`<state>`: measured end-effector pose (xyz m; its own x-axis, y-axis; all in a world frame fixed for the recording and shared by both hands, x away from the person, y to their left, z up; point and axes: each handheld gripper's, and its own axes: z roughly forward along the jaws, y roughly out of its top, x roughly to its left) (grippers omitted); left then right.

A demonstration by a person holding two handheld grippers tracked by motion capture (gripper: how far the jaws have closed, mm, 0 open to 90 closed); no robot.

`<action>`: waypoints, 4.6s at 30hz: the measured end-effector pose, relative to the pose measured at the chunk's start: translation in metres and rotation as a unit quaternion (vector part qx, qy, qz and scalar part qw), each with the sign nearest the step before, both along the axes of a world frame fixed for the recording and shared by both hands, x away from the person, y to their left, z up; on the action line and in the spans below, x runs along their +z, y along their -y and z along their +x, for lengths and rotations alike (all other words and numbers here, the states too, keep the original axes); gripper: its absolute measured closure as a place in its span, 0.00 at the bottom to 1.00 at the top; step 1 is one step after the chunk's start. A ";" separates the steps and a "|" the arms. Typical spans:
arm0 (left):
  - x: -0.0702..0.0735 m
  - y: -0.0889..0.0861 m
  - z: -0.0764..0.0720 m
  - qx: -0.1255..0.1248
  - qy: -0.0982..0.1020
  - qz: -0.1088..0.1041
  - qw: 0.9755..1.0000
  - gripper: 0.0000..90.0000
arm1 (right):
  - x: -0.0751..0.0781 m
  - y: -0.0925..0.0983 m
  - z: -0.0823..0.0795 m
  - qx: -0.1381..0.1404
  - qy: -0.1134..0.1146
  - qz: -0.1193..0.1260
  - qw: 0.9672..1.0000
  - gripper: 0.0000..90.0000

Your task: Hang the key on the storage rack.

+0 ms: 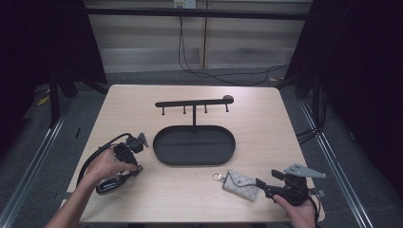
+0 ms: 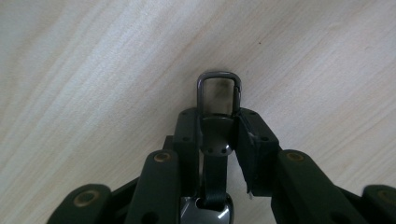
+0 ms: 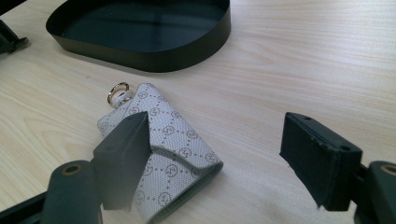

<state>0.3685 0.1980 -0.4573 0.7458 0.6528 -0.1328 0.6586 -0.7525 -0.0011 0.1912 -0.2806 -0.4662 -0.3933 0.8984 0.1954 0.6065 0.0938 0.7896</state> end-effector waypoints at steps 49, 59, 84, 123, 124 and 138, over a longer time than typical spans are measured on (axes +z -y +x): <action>0.113 -0.045 -0.003 0.065 0.098 -0.022 0.993 0.79 | -0.001 0.002 0.001 -0.010 -0.007 -0.002 1.000 0.26; 0.126 -0.045 -0.003 0.065 0.106 -0.021 0.992 0.79 | -0.002 0.001 0.002 -0.010 -0.009 -0.002 1.000 0.26; 0.148 -0.032 -0.005 0.062 0.096 -0.002 0.993 0.79 | -0.002 0.001 0.002 -0.009 -0.012 -0.002 1.000 0.26; 0.170 0.043 0.002 0.008 0.084 -0.019 0.996 0.79 | -0.002 0.001 0.002 -0.006 -0.011 -0.004 1.000 0.26; 0.170 0.046 0.001 0.006 0.083 -0.016 0.996 0.79 | -0.002 0.001 0.002 -0.005 -0.010 -0.004 1.000 0.26; 0.177 0.066 0.016 0.024 0.079 -0.026 0.996 0.79 | -0.002 0.000 0.002 -0.002 -0.011 -0.008 1.000 0.26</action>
<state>0.3842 0.1323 -0.2807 0.7281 0.6836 -0.0504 0.6827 -0.7165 0.1432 0.1935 -0.2807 -0.4680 -0.3846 0.9033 0.1902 0.6241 0.1026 0.7746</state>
